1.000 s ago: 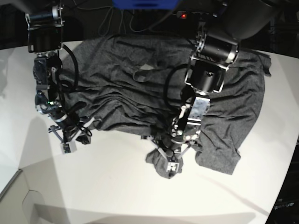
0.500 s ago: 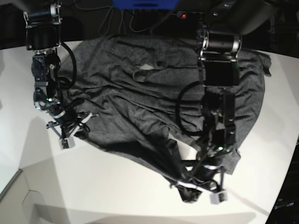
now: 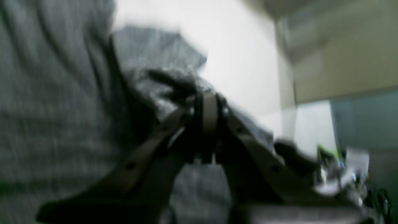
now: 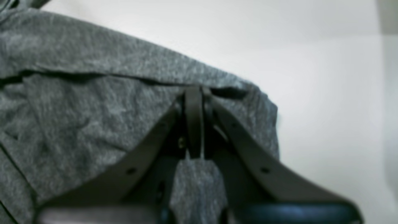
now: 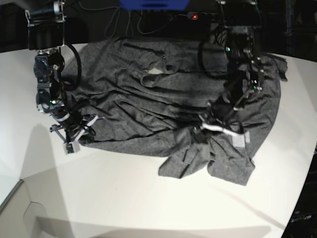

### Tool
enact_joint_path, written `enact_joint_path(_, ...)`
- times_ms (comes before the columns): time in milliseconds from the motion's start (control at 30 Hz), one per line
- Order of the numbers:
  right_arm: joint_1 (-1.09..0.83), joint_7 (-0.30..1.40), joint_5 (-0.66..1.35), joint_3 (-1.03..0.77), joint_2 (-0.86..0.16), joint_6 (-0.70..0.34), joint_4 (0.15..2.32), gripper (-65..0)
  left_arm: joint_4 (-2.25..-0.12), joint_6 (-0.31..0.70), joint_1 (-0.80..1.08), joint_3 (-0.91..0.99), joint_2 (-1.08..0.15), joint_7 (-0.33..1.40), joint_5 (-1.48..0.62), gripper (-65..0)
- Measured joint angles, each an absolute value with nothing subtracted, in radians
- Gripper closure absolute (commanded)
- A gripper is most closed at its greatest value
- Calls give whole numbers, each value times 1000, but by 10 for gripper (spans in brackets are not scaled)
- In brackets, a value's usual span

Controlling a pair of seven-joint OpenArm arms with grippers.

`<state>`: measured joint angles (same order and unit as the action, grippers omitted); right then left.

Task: Layout the t-shirt on the table in an organized manner, then fold the t-shirt properly
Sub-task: 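Drag the shirt fabric with the left gripper toward the collar, then grasp a fold of the shirt with the left gripper and lift it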

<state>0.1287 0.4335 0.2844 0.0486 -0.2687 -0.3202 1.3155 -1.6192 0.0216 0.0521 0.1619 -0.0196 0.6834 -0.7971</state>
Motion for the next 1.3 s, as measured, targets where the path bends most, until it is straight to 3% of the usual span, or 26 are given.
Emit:
enact_joint_path(433,129,434,285,49,-270,-320,1316,0,-1824,25,126,-35,-67,681,-831,-16)
enact_joint_path(667,129,433,285,49,-271,-320,1316,0,-1831,25,95,-34,-102,846,-832,-297)
enact_joint_path(733,129,430,285,49,-269,-320,1316,0,-1852,26,80,-18,-110,849,-843,-338)
enact_joint_path(867,128,432,286,47,-272,-321,1316,0,-1850,26,-16,29,-124,853,-825,-346)
enact_joint_path(1067,135,428,284,49,-269,-320,1290,0,-1412,23,-294,27,-47,758,-795,-345)
enact_joint_path(1300,124,429,282,49,-269,-320,1264,0,-917,15,-541,-194,64,516,-501,-346)
